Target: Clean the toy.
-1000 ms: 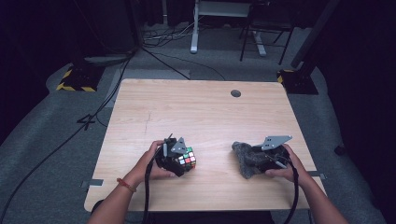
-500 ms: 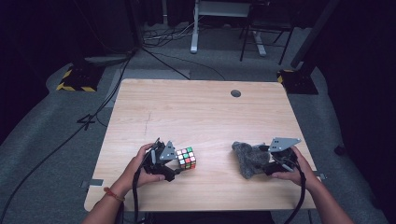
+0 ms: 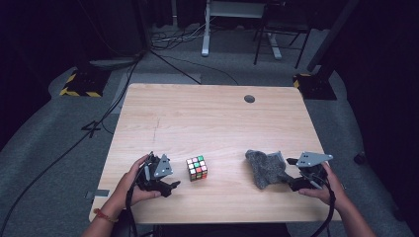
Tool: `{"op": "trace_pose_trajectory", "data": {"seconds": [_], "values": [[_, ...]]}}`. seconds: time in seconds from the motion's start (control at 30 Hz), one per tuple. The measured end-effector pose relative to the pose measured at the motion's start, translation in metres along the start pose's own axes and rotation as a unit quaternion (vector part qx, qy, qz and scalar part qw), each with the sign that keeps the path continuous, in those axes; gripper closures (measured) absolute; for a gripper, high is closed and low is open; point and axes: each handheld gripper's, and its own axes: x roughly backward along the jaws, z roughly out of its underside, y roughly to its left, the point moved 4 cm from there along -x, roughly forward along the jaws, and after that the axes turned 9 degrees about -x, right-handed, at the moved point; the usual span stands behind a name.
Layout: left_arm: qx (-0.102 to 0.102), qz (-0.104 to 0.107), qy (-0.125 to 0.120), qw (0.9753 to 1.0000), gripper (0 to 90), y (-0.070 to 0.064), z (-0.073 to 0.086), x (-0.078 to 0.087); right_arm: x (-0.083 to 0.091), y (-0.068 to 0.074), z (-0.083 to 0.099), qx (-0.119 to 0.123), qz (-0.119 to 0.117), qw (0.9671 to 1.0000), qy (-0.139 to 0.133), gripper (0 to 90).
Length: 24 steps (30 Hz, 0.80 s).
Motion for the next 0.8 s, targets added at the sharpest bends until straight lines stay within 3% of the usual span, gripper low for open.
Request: {"op": "trace_pose_trajectory", "data": {"seconds": [0.13,0.33,0.67,0.8], "values": [[0.022,-0.002,-0.007,0.9997,17.6,0.003,0.009,0.001,0.004,-0.007,0.011,-0.012,0.014,0.9998,0.002,25.6],[0.051,0.001,0.003,0.9987,17.3,0.007,0.025,-0.004,0.009,-0.018,0.032,-0.028,0.034,0.9990,0.009,25.7],[0.060,0.004,0.011,0.9981,17.8,0.010,0.038,-0.008,0.010,-0.035,0.069,-0.079,0.049,0.9956,0.006,25.8],[0.078,0.022,0.027,0.9963,17.4,0.011,0.048,-0.013,0.010,-0.040,0.076,-0.099,0.056,0.9936,-0.004,24.9]]}}
